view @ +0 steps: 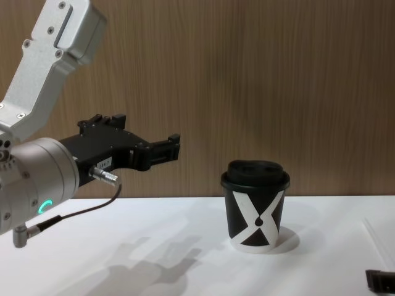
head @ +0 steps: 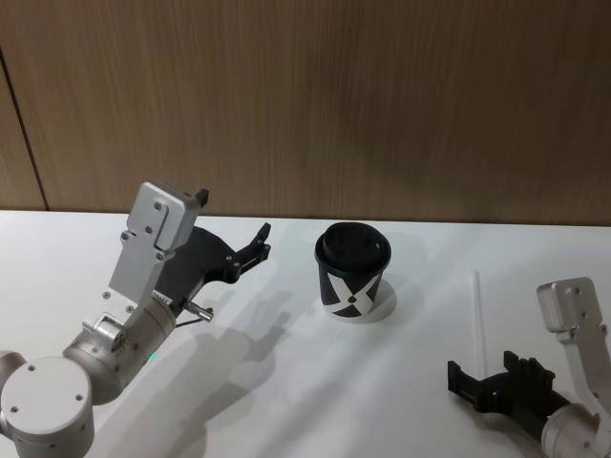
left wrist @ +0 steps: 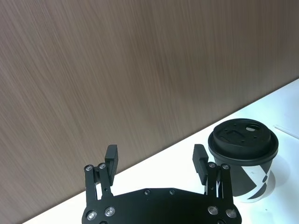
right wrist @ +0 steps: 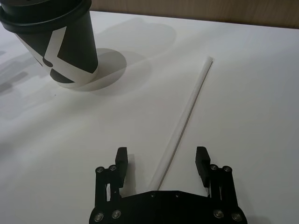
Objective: Pick up the straw with one hand, pass it to the other hand, and insert it into the cup.
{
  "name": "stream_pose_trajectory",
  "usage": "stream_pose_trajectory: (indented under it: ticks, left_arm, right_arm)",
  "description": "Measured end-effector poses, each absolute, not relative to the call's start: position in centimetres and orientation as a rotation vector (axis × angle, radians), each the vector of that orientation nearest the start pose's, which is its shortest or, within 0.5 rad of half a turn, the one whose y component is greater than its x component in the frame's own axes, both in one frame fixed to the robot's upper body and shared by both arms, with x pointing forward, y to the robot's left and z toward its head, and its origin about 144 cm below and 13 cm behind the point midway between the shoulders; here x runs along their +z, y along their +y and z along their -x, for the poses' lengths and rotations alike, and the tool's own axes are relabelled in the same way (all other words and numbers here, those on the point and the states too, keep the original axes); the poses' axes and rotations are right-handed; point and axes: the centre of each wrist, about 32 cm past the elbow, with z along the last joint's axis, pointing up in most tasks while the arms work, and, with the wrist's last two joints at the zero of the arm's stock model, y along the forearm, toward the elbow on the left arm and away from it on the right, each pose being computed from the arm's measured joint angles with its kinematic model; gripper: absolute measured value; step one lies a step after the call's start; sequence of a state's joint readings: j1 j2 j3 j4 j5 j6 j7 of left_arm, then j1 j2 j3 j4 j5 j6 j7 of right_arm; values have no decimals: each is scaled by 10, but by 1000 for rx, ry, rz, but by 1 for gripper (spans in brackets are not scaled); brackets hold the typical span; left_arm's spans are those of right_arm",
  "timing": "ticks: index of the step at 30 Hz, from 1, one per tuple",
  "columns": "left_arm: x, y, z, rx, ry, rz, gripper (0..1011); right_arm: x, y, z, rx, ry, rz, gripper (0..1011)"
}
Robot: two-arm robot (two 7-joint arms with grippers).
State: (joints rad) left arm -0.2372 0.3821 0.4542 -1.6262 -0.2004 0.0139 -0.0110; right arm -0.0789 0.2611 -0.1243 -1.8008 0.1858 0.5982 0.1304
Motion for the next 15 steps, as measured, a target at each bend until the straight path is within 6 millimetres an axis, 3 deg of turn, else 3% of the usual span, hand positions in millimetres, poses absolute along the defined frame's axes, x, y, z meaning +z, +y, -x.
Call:
stream_pose_trajectory:
  ticks: [8, 15]
  left_arm:
    - [1204, 198, -492, 1124, -268, -61, 1003]
    - [1204, 198, -492, 1124, -268, -61, 1003]
  right_arm:
    - [1182, -248, -430, -1256, 314, 422, 731]
    - [1182, -248, -430, -1255, 316, 422, 486]
